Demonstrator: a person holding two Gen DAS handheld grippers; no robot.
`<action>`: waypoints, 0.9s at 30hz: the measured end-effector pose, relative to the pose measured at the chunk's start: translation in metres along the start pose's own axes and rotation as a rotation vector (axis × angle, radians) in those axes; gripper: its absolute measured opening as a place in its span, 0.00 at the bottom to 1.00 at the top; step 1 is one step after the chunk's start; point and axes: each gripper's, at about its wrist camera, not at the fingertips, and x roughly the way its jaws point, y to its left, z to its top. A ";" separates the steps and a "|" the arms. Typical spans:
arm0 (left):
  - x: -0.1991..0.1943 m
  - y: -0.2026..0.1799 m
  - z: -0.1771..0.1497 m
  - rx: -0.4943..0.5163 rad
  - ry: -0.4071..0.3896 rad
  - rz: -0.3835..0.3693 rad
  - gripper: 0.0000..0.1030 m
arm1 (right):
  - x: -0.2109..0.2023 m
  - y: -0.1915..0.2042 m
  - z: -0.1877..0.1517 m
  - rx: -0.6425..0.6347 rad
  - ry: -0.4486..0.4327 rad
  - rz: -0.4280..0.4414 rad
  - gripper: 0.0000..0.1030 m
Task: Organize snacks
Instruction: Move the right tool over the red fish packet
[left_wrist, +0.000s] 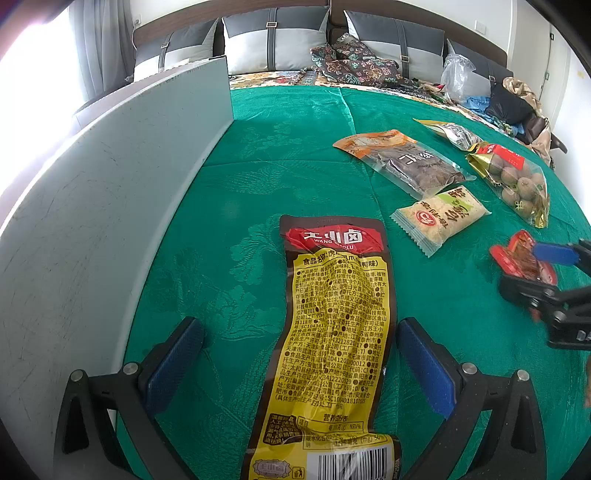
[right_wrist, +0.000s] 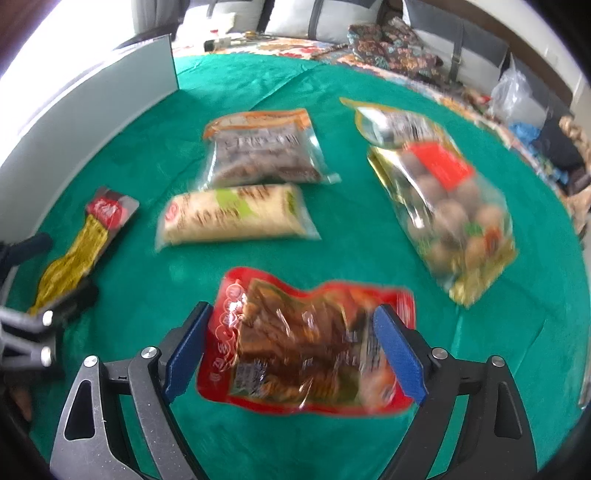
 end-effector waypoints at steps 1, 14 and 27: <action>0.000 0.000 0.000 0.000 0.000 0.000 1.00 | -0.003 -0.005 -0.005 -0.004 -0.001 0.011 0.87; 0.000 0.000 0.000 0.000 0.000 -0.001 1.00 | -0.035 -0.022 -0.057 -0.201 -0.018 0.096 0.87; 0.001 0.000 0.000 -0.001 0.000 -0.001 1.00 | -0.102 -0.124 -0.094 0.166 -0.181 0.051 0.87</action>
